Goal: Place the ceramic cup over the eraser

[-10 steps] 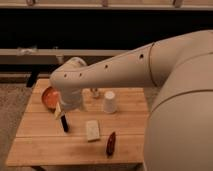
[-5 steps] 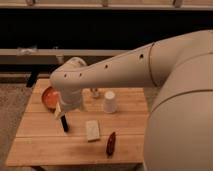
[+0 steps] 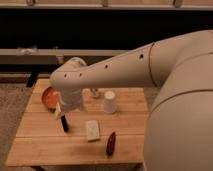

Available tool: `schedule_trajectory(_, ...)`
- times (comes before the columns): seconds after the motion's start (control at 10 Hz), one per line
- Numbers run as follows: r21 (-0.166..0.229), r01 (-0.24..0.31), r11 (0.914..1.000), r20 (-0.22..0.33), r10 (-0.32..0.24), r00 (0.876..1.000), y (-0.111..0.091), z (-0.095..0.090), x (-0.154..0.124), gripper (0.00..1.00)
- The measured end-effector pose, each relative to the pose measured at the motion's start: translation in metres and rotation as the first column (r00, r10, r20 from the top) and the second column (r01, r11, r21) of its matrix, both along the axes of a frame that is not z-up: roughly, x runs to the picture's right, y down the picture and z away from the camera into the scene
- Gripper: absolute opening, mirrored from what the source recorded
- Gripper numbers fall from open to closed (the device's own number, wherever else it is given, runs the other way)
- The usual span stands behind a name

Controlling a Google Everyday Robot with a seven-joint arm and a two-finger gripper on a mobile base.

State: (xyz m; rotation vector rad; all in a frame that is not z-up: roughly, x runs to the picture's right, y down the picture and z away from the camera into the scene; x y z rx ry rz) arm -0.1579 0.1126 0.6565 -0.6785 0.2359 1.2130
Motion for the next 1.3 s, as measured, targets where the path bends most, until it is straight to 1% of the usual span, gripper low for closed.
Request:
schedule_trajectory(0.9,-0.004,0.0,1.0,-0.002,0.0,1.0,0.001,0.002,0.001,0.8)
schedule_trajectory(1.0,-0.008,0.001,1.0,-0.005,-0.001,1.0,0.0,0.007,0.005,0.8)
schedule_trajectory(1.1,-0.012,0.004,0.9999,-0.017,-0.004,1.0,-0.004,0.017,0.015,0.8)
schedule_trajectory(1.2,-0.02,0.008,0.9998,-0.031,-0.009,0.999,-0.008,0.027,0.025,0.8)
schedule_trajectory(1.3,-0.023,0.014,0.9996,-0.051,-0.016,0.999,-0.016,0.042,0.039,0.8)
